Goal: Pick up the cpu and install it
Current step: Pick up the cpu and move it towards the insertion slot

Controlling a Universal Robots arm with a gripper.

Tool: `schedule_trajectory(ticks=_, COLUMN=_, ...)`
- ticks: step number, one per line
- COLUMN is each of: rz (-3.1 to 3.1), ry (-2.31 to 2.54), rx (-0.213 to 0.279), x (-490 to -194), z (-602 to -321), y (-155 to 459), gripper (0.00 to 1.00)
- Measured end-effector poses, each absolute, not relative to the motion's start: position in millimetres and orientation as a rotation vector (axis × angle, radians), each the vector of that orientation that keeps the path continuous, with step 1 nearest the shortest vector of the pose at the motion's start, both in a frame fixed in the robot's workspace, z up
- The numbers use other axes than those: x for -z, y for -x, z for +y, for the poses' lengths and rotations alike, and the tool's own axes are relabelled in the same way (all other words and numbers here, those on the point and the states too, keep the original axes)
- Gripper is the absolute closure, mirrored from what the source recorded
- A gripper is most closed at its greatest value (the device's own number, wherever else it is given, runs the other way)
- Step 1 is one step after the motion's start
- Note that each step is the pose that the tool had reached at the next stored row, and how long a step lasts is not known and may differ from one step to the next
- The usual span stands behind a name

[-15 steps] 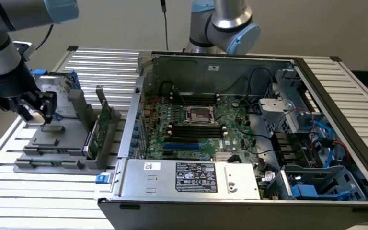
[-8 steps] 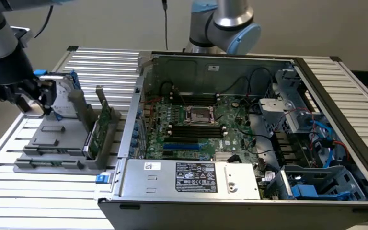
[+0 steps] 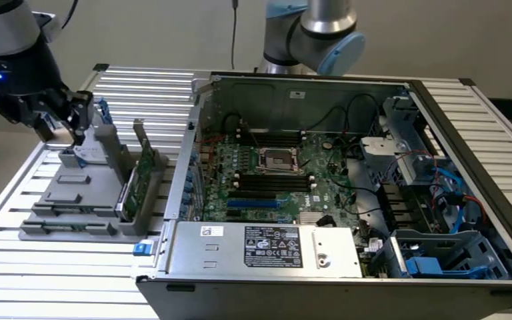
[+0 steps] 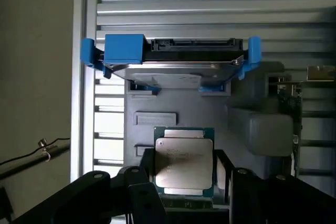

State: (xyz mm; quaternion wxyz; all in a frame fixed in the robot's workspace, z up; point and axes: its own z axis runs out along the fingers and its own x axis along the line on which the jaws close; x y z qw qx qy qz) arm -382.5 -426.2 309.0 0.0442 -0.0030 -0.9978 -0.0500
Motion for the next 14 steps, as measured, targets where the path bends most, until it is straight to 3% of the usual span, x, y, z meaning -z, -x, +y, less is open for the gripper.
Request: schedule_trajectory(ticks=14, rz=-3.049, ry=0.009, rx=0.153, x=-372.4, z=-425.8, y=318.9, gripper=0.45)
